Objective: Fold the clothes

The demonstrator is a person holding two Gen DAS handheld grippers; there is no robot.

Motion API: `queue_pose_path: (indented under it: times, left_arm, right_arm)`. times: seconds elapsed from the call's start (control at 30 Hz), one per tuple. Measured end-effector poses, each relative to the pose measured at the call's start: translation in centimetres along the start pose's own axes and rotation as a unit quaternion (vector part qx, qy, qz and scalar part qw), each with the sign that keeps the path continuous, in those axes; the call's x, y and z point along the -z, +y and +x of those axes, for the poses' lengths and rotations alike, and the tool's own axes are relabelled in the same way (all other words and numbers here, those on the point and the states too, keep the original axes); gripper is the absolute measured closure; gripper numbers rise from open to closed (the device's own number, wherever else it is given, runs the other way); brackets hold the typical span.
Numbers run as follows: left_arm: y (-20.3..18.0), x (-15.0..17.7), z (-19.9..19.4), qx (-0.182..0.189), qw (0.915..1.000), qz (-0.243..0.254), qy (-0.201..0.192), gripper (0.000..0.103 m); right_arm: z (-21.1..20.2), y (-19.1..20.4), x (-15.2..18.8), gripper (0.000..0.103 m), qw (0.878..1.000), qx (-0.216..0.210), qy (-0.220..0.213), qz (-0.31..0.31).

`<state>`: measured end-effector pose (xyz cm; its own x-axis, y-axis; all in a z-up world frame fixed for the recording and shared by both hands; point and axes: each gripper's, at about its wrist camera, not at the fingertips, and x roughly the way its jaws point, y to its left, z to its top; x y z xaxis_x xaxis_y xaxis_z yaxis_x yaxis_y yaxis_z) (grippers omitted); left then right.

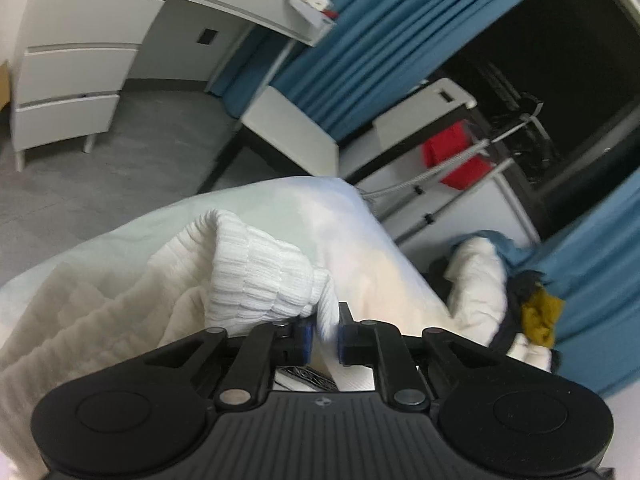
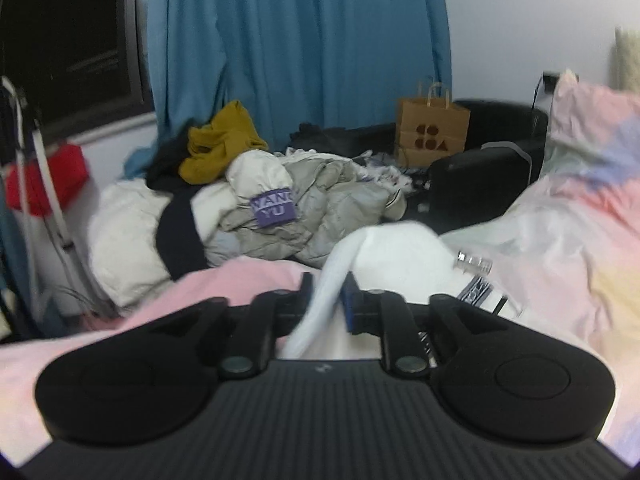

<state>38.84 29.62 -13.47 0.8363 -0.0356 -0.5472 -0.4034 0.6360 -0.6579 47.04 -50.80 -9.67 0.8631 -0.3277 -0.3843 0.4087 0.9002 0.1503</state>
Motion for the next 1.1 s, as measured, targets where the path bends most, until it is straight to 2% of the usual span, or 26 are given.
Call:
queue_pose_path:
  times: [0.03, 0.13, 0.17, 0.27, 0.3, 0.33, 0.4, 0.5, 0.53, 0.57, 0.6, 0.63, 0.7, 0.8, 0.9, 0.93, 1.0, 1.03, 1.07, 1.1]
  left_arm:
    - [0.2, 0.2, -0.7, 0.013, 0.9999, -0.004, 0.002, 0.08]
    - [0.4, 1.1, -3.5, 0.034, 0.9994, 0.0, 0.006, 0.049]
    - [0.5, 1.5, -4.7, 0.035, 0.9994, -0.001, 0.004, 0.045]
    - [2.1, 3.3, -8.6, 0.08, 0.996, -0.038, -0.002, 0.034]
    - [2.8, 3.9, -9.9, 0.093, 0.9943, -0.053, -0.001, 0.025]
    - [3.7, 4.7, -11.2, 0.099, 0.9925, -0.072, 0.003, 0.022]
    - [5.0, 5.9, -12.5, 0.09, 0.9903, -0.102, 0.029, 0.022]
    - [7.4, 7.2, -13.4, 0.081, 0.9819, -0.156, 0.071, 0.022]
    - [8.3, 7.6, -13.6, 0.078, 0.9775, -0.179, 0.08, 0.021]
    - [9.5, 8.0, -13.4, 0.078, 0.9709, -0.207, 0.092, 0.02]
    - [10.7, 8.5, -12.7, 0.083, 0.9598, -0.245, 0.11, 0.02]
    - [11.8, 8.9, -11.7, 0.094, 0.9484, -0.274, 0.129, 0.02]
    - [13.0, 9.6, -9.4, 0.105, 0.9382, -0.288, 0.16, 0.024]
    - [13.0, 9.7, -7.4, 0.099, 0.9463, -0.273, 0.142, 0.03]
    - [12.5, 9.5, -5.4, 0.104, 0.953, -0.263, 0.109, 0.04]
    - [12.3, 9.4, -4.7, 0.102, 0.9555, -0.257, 0.103, 0.05]
    - [11.9, 9.2, -3.7, 0.097, 0.9624, -0.238, 0.089, 0.065]
    - [11.7, 9.0, -3.6, 0.095, 0.9659, -0.226, 0.082, 0.075]
    - [11.5, 8.9, -3.6, 0.094, 0.9682, -0.219, 0.077, 0.078]
    - [11.2, 8.7, -3.8, 0.088, 0.9707, -0.211, 0.074, 0.082]
  right_arm:
    - [-0.7, -0.5, -0.3, 0.072, 1.0, -0.007, 0.004, 0.01]
    - [-4.0, -2.3, -0.7, 0.054, 0.999, -0.017, 0.005, 0.038]
    - [-5.3, -3.1, -0.8, 0.047, 0.999, -0.021, 0.002, 0.05]
    - [-9.2, -6.1, -0.4, 0.042, 0.994, -0.046, -0.001, 0.103]
    - [-10.3, -7.2, 0.1, 0.042, 0.991, -0.049, 0.003, 0.121]
    - [-11.4, -8.3, 0.5, 0.042, 0.989, -0.052, 0.006, 0.139]
    - [-13.2, -10.6, 1.8, 0.041, 0.982, -0.058, 0.017, 0.181]
    - [-14.8, -14.0, 4.7, 0.033, 0.962, -0.068, 0.038, 0.262]
    - [-15.0, -15.1, 5.9, 0.026, 0.953, -0.073, 0.046, 0.291]
    - [-15.0, -15.8, 7.1, 0.026, 0.944, -0.079, 0.056, 0.315]
    - [-14.7, -16.5, 8.2, 0.026, 0.937, -0.095, 0.072, 0.329]
    - [-14.3, -17.0, 9.3, 0.026, 0.93, -0.111, 0.088, 0.34]
    - [-13.1, -16.9, 11.0, 0.025, 0.93, -0.133, 0.119, 0.321]
    - [-11.3, -16.1, 12.5, 0.026, 0.927, -0.148, 0.124, 0.322]
    - [-9.5, -15.3, 12.7, 0.026, 0.923, -0.167, 0.095, 0.332]
    - [-8.7, -14.9, 12.6, 0.031, 0.927, -0.161, 0.093, 0.327]
    - [-7.6, -14.3, 12.4, 0.049, 0.935, -0.137, 0.092, 0.313]
    - [-7.3, -14.1, 12.4, 0.063, 0.939, -0.124, 0.089, 0.307]
    - [-7.3, -14.0, 12.4, 0.075, 0.942, -0.115, 0.083, 0.305]
    - [-7.4, -13.7, 12.4, 0.079, 0.945, -0.107, 0.075, 0.299]
